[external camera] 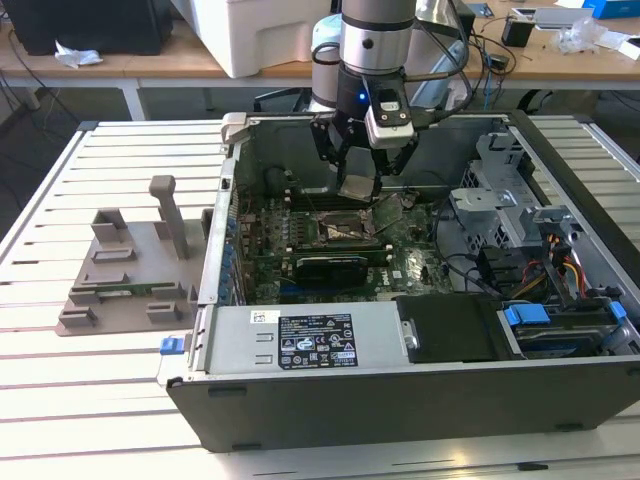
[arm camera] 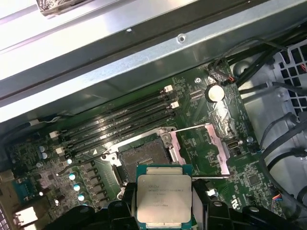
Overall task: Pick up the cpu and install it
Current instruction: 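Place the cpu into insertion slot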
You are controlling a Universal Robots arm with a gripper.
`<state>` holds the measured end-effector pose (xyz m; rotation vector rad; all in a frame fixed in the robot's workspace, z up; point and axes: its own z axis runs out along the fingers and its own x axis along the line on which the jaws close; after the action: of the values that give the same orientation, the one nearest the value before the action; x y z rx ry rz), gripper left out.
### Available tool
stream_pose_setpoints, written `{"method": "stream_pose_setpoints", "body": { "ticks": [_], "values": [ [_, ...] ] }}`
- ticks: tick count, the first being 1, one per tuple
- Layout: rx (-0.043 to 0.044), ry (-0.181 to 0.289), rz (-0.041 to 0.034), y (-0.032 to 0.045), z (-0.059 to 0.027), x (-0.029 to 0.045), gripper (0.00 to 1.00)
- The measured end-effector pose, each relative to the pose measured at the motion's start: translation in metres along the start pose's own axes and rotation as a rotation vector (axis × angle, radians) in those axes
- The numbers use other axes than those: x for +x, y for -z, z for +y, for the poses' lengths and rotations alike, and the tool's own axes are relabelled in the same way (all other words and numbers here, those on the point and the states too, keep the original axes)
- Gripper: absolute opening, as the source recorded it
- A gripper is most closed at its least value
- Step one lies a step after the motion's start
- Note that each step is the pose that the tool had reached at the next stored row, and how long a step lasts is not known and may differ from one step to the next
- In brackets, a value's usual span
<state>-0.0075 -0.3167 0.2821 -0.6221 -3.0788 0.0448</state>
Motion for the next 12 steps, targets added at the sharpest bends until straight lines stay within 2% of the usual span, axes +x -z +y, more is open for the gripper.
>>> {"method": "stream_pose_setpoints", "body": {
  "ticks": [12],
  "values": [
    [0.0047, -0.082, 0.0005, 0.0, 0.0, 0.0, 0.55]
  ]
}}
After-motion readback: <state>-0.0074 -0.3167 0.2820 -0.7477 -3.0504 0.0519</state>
